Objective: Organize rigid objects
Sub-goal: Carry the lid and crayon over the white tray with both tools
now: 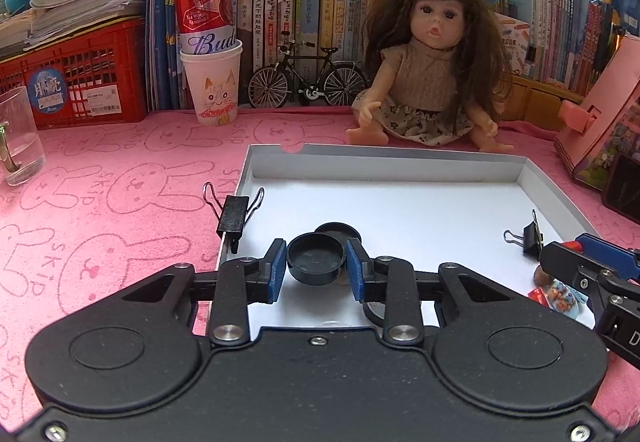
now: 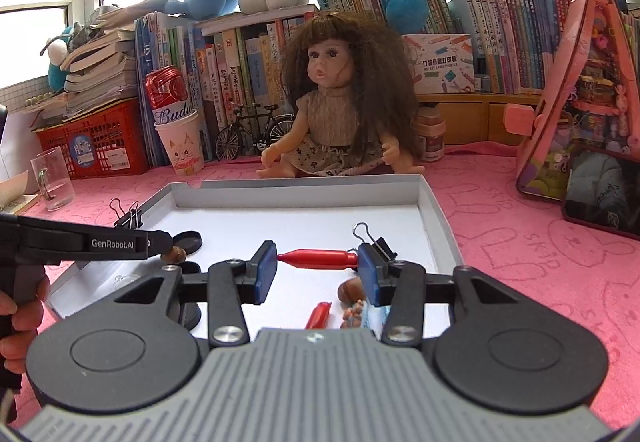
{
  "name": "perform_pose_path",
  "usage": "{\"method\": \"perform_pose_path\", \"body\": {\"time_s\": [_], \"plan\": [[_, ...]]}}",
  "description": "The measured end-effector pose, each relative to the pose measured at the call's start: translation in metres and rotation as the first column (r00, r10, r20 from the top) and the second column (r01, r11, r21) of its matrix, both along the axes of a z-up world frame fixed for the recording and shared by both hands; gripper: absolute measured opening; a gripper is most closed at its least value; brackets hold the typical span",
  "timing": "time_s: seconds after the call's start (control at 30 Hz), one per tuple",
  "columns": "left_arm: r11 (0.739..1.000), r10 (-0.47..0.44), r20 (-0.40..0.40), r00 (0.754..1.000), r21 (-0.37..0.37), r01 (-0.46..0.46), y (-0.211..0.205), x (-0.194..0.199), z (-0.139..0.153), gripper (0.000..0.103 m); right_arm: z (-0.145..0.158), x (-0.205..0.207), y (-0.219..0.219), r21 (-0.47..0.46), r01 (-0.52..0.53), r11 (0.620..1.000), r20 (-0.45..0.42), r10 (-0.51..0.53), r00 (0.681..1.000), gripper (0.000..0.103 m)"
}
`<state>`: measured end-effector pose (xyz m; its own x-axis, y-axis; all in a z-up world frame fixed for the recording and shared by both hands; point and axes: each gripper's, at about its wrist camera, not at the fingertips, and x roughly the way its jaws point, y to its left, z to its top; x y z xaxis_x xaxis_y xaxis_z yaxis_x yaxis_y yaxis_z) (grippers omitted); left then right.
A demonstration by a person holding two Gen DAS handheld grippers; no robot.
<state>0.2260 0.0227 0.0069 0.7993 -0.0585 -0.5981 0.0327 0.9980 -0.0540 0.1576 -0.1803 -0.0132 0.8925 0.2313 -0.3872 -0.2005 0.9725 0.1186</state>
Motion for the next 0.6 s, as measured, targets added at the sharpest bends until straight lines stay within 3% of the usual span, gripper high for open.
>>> {"method": "perform_pose_path", "body": {"time_s": [0.23, 0.6], "plan": [[0.999, -0.016, 0.021, 1.000, 0.028, 0.015, -0.008, -0.002, -0.002, 0.031, -0.003, 0.005, 0.008, -0.025, -0.011, 1.000, -0.016, 0.010, 1.000, 0.049], [0.999, -0.023, -0.009, 1.000, 0.023, 0.023, -0.012, -0.002, -0.007, 0.031, -0.005, 0.011, 0.015, -0.069, -0.012, 0.998, -0.058, 0.008, 0.998, 0.049]]}}
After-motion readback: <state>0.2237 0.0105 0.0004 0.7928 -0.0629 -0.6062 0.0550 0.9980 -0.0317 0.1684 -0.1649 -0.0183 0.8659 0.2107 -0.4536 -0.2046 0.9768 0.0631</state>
